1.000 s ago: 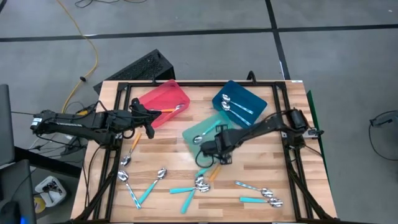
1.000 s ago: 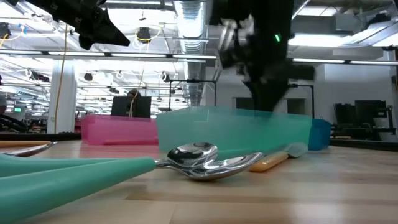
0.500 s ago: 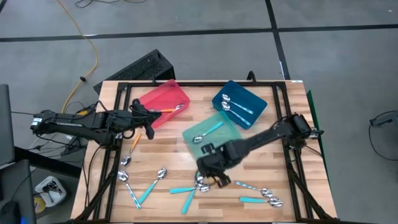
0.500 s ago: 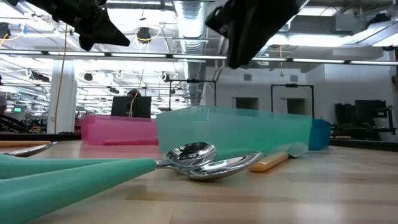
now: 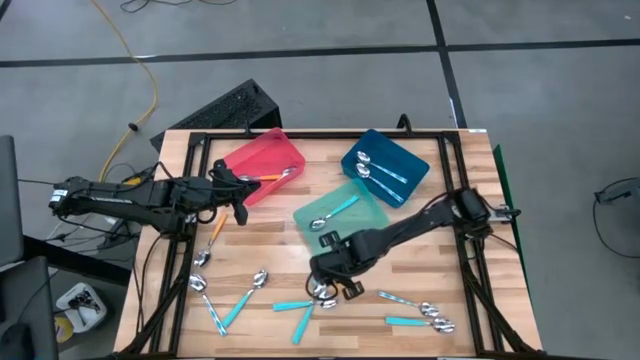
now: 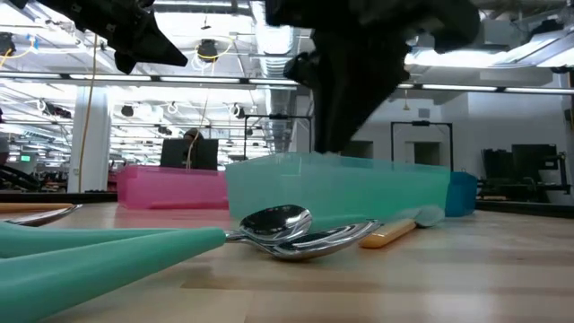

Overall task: Sort silverware by color (type)
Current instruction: Adjust the green bin, then put the blue spoon into the green bin

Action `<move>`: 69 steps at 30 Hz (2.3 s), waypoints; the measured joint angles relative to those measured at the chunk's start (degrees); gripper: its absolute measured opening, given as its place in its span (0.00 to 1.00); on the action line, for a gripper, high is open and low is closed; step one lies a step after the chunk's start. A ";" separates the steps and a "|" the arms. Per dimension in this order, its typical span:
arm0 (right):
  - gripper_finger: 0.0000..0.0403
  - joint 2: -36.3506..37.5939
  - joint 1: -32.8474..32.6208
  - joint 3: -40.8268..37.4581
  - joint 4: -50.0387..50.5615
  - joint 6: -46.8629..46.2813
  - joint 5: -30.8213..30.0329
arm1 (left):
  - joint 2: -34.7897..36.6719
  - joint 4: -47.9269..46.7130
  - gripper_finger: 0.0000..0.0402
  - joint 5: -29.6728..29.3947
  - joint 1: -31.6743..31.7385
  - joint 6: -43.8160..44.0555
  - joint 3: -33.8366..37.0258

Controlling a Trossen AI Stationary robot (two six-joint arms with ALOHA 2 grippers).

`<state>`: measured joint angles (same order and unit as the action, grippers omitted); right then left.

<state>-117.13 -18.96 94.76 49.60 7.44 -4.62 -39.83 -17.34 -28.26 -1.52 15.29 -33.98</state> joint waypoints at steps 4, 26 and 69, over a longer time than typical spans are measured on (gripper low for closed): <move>0.24 -1.27 0.87 0.00 -0.55 1.96 -1.60 | -0.02 -0.12 0.00 0.37 0.00 0.00 0.00; 0.24 -1.39 15.70 0.02 -15.58 4.73 -3.08 | -0.02 -0.13 0.00 -0.03 0.00 -0.02 0.00; 0.24 14.53 -1.72 -10.42 -1.82 -19.22 -9.99 | -2.53 4.20 0.00 12.83 -14.67 0.95 0.00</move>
<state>-102.60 -20.68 84.34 47.78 -11.78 -14.60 -42.37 -13.15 -15.44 -16.18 16.24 -33.98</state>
